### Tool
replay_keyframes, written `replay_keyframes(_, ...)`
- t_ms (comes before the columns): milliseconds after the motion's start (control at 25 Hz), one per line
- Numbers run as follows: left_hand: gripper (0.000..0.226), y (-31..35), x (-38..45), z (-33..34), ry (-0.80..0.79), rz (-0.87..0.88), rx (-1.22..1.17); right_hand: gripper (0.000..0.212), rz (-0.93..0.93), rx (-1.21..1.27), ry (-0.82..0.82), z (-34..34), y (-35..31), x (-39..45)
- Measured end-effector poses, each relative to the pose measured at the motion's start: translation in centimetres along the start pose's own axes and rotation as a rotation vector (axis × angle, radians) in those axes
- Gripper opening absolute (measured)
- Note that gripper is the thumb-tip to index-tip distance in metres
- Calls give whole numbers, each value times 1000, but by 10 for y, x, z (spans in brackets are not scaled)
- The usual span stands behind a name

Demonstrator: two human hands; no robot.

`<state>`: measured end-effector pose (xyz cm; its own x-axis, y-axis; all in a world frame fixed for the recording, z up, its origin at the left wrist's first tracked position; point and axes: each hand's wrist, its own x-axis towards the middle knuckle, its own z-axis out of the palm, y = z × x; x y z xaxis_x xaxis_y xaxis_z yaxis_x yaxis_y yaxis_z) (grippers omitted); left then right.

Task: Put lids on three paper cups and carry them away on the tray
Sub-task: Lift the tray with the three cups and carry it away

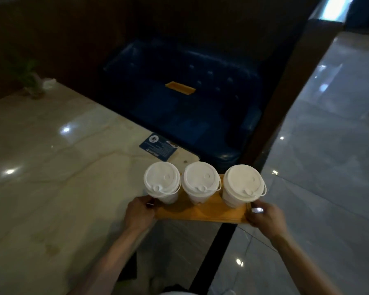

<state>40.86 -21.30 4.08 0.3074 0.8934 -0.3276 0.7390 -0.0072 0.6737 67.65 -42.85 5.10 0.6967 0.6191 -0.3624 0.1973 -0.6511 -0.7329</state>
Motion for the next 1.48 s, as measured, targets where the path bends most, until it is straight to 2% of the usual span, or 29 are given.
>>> replay_keyframes(80,29,22,-8,26,-25,29,11,45,25,26,34,-29,23,-5)
replay_keyframes(200,8,55,-16,65,-104,92,73,49,56,88,74,-70,55,-12)
replay_keyframes(320,3,87,-21,101,-181,170,72,45,95,129,118,-106,84,-22)
replay_keyframes(440,20,123,-33,136,-212,263,20,38,149,174,168,-138,112,-35)
replay_keyframes(640,14,175,-46,190,-363,365,122,42,222,244,300,-182,156,-59)
replay_keyframes(760,18,205,-54,223,-412,470,163,45,273,291,415,-202,179,-77)
replay_keyframes(880,18,236,-65,253,-478,526,176,36,363,339,498,-218,201,-96)
replay_keyframes(1080,16,288,-86,303,-648,636,177,57,423,392,652,-241,232,-128)
replay_keyframes(1200,19,319,-96,341,-738,685,228,63,455,355,771,-252,247,-147)
replay_keyframes(1360,22,362,-111,387,-819,831,303,61,515,401,911,-264,258,-166)
replay_keyframes(1480,19,392,-120,419,-906,963,291,51,596,463,1022,-271,261,-173)
